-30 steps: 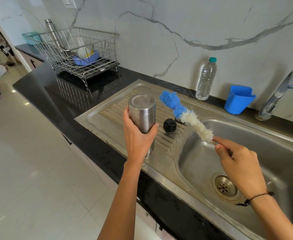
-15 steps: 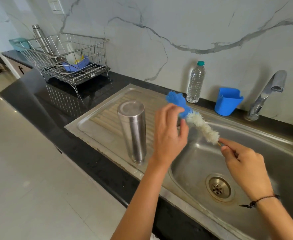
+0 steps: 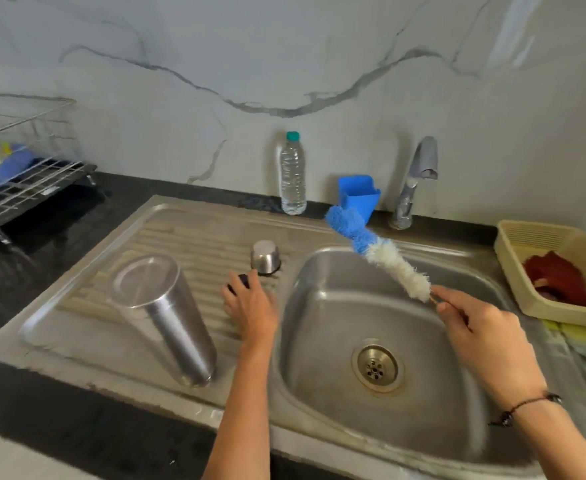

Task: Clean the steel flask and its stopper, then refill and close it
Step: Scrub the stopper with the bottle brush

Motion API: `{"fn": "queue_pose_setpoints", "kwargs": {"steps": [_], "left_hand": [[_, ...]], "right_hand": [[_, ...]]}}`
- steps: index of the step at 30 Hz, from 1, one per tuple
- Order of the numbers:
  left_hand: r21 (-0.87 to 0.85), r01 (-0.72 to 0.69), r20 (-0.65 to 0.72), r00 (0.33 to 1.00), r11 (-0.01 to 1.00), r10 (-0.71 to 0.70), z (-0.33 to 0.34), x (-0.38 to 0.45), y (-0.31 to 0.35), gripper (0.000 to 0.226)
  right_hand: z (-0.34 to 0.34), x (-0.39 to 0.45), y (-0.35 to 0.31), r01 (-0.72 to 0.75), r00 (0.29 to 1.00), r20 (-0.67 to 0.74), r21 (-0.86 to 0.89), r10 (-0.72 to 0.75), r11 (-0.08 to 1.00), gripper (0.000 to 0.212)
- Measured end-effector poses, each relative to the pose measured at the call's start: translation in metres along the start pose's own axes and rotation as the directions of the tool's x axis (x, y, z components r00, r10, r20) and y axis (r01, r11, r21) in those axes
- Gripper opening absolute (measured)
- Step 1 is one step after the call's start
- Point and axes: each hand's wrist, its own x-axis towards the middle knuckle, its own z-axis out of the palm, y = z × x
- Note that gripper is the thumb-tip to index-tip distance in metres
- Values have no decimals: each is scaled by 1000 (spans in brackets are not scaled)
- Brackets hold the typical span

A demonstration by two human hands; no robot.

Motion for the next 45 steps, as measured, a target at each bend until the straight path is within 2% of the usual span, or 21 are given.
{"fn": "queue_pose_setpoints", "kwargs": {"steps": [4,7,9,10,12,14,16,20,22,28,31,37,45], "left_hand": [[-149,-36,-170,985,988,10,6,6,1,37],[-396,-62,-151,989,916,2,0,6,24,41],[-613,-54,-68,998,788,16,-3,3,49,40],[-732,-14,-8,1000,681,12,-4,0,62,37],[-883,167,185,983,439,0,-6,-12,84,29],[-902,321,346,937,289,39,-6,-27,99,21],[-885,399,426,902,240,73,-2,-40,106,16],[-849,497,518,851,180,90,0,-49,111,16],[-852,496,514,854,169,87,-1,-47,110,17],[-861,488,500,863,143,67,-6,-40,104,18],[-857,495,507,859,143,65,-5,-41,105,17],[-856,495,508,858,147,70,-2,-43,106,18],[-844,518,530,846,139,64,3,-45,107,27]], "right_hand": [[-10,20,-17,67,997,-30,-99,-70,993,35],[-24,47,-35,114,990,-43,-286,-132,951,35],[-36,68,-53,108,989,-48,-437,-143,893,32],[-41,79,-62,99,988,-53,-499,-145,861,32],[-50,102,-79,93,983,-71,-603,-170,792,39],[-55,124,-95,122,977,-48,-678,-209,725,36],[-55,142,-111,167,974,18,-727,-225,666,31],[-41,169,-135,216,969,103,-797,-226,564,29],[-31,181,-141,229,970,146,-812,-193,537,28],[-16,205,-143,222,974,210,-809,-85,545,19],[-15,211,-135,217,973,223,-792,-61,570,24],[-28,208,-139,232,972,204,-779,-115,582,9],[-57,187,-138,243,964,130,-792,-233,560,18]]}}
